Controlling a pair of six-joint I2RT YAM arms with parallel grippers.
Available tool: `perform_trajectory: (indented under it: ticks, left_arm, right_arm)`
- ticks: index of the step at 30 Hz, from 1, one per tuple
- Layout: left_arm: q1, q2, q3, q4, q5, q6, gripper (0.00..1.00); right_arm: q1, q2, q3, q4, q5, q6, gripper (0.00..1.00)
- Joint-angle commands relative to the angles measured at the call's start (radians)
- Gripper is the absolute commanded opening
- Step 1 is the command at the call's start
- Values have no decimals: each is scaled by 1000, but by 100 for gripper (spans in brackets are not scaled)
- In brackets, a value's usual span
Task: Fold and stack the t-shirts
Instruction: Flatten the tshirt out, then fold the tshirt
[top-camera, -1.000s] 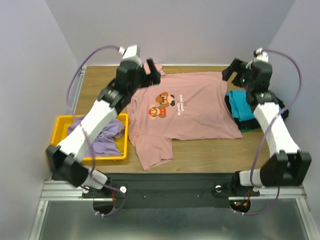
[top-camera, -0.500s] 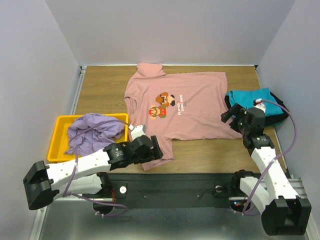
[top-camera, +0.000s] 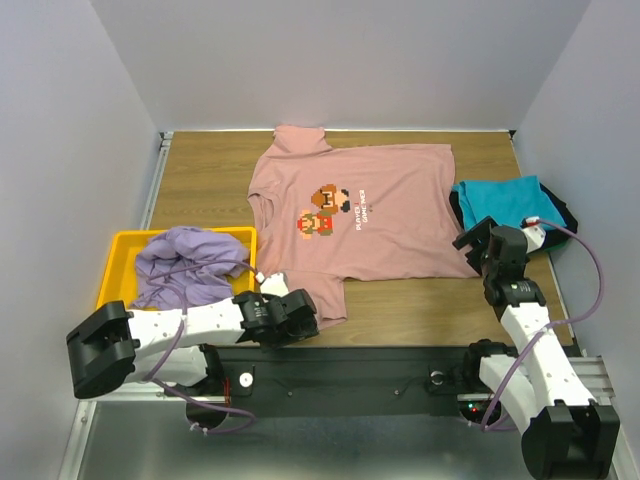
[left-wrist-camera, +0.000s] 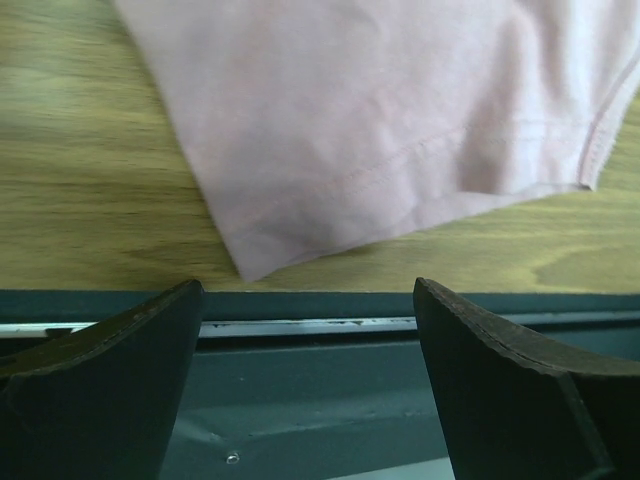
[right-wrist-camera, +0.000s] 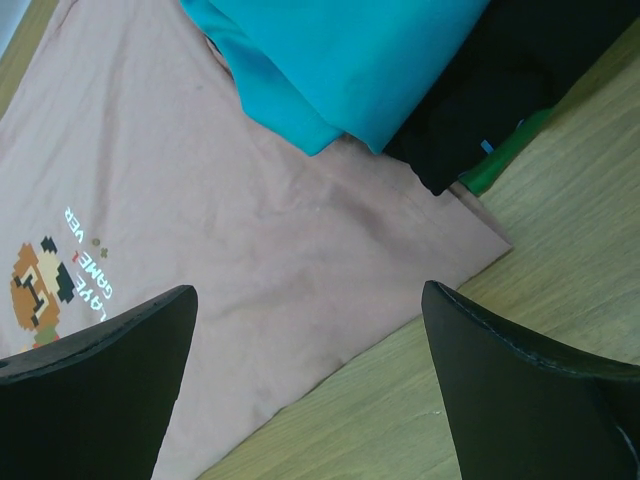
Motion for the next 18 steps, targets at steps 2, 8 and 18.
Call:
perform_trajectory:
  ticks: [2, 8, 18]
  left_arm:
    - [0, 40, 26, -74, -110, -60, 96]
    - [89, 120, 33, 37, -116, 21, 78]
    - [124, 186, 27, 59, -29, 117, 5]
  right_arm:
    - [4, -2, -1, 17, 49, 26, 100]
    - [4, 7, -4, 16, 55, 20, 100]
    - [4, -16, -12, -89, 149, 70, 100]
